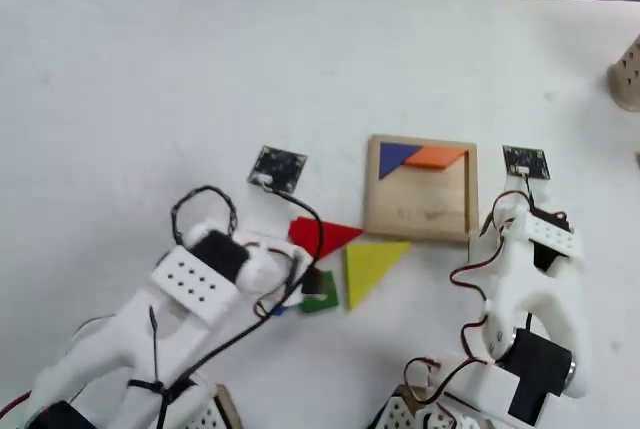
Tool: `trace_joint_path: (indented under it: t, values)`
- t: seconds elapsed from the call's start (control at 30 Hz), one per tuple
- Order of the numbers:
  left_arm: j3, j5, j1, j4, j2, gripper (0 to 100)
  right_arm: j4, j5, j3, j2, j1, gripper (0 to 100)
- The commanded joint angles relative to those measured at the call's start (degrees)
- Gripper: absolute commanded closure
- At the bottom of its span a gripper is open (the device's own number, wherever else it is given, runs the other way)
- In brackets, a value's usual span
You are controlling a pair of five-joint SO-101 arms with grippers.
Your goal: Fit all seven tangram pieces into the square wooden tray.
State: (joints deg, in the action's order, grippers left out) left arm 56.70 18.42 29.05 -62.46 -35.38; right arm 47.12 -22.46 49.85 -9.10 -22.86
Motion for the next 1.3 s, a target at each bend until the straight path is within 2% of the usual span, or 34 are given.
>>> trace_joint_path:
  t: [0.0, 0.2, 0.5, 0.9, 1.27]
  values:
    - [-3.25, 5.54, 6.02, 0.09, -1.54, 67, 0.40, -0.70, -1.85, -0.13, -0.31, 98.1]
    - [-0.35, 8.26, 6.64, 8.18, 4.97, 67, 0.40, -0.70, -1.85, -0.13, -0.13, 98.1]
    - [-9.14, 8.53, 6.37, 8.53, 26.77, 67, 0.40, -1.05, -1.85, -0.13, -0.22, 98.1]
    - [-9.85, 8.00, 6.02, 8.97, 27.65, 67, 0.48, -2.64, -1.76, -0.13, -0.13, 98.1]
    - [-11.60, 5.63, -6.64, 11.34, 27.65, 67, 0.48, -2.64, -1.67, -0.13, -0.31, 98.1]
